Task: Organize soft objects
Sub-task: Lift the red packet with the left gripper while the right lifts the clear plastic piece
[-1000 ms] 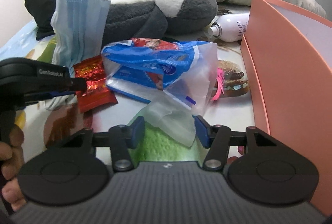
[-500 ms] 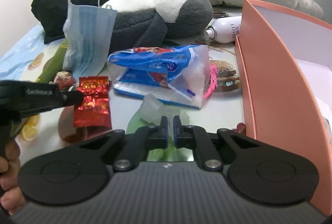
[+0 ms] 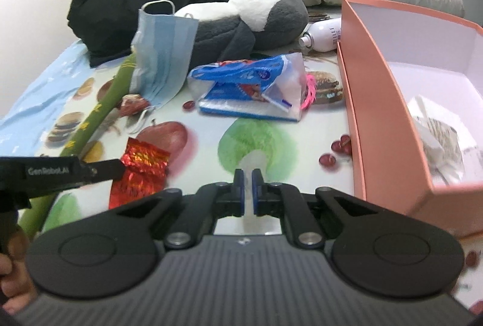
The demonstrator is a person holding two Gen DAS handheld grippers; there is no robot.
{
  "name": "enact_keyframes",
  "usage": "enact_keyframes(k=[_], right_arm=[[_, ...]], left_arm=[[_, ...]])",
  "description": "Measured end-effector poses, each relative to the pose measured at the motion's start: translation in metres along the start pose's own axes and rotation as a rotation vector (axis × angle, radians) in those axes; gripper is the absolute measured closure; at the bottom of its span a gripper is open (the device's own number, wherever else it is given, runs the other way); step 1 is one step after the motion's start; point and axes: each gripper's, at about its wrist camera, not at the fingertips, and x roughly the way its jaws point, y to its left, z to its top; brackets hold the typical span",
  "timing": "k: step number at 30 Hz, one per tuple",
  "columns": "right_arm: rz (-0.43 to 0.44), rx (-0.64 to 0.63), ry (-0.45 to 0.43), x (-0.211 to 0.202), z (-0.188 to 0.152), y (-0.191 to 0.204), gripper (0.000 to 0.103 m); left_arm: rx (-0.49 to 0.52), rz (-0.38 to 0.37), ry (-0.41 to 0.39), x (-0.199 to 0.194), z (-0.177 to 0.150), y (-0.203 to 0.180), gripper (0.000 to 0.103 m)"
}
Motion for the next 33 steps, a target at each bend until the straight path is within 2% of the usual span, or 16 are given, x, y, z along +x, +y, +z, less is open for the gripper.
enact_keyframes(k=[3, 10, 14, 15, 16, 17, 18, 19, 28, 31, 32, 33], right_arm=[[0.018, 0.019, 0.015, -0.013, -0.009, 0.000, 0.094], [0.033, 0.031, 0.080, -0.026, -0.038, 0.003, 0.091], [0.031, 0.035, 0.096, -0.024, -0.045, 0.003, 0.091], [0.019, 0.030, 0.096, -0.024, -0.044, 0.003, 0.086], [0.007, 0.027, 0.096, -0.023, -0.044, 0.003, 0.079], [-0.003, 0.031, 0.089, -0.023, -0.043, 0.002, 0.062], [-0.010, 0.035, 0.078, -0.024, -0.042, 0.001, 0.051], [-0.019, 0.034, 0.067, -0.024, -0.040, 0.001, 0.049], [-0.042, -0.012, 0.073, 0.001, -0.036, 0.009, 0.051], [-0.046, -0.011, 0.080, 0.007, -0.037, 0.011, 0.063], [-0.053, -0.011, 0.088, 0.008, -0.038, 0.011, 0.074], [-0.050, -0.007, 0.090, 0.007, -0.039, 0.011, 0.075]], left_arm=[[-0.010, -0.026, 0.041, -0.012, -0.011, 0.003, 0.098], [0.052, 0.004, 0.108, -0.027, -0.033, 0.007, 0.098], [0.049, 0.036, 0.144, -0.024, -0.034, 0.013, 0.096], [0.053, 0.041, 0.157, -0.022, -0.034, 0.012, 0.089], [0.057, 0.043, 0.164, -0.022, -0.033, 0.012, 0.072], [0.063, 0.042, 0.162, -0.022, -0.033, 0.012, 0.061], [0.069, 0.041, 0.151, -0.023, -0.032, 0.010, 0.044], [0.077, 0.040, 0.142, -0.023, -0.032, 0.008, 0.041], [0.114, 0.018, 0.174, -0.007, -0.022, -0.004, 0.037], [0.142, 0.028, 0.181, -0.002, -0.021, -0.009, 0.036], [0.150, 0.029, 0.182, 0.000, -0.021, -0.011, 0.036], [0.157, 0.031, 0.183, 0.001, -0.021, -0.012, 0.036]])
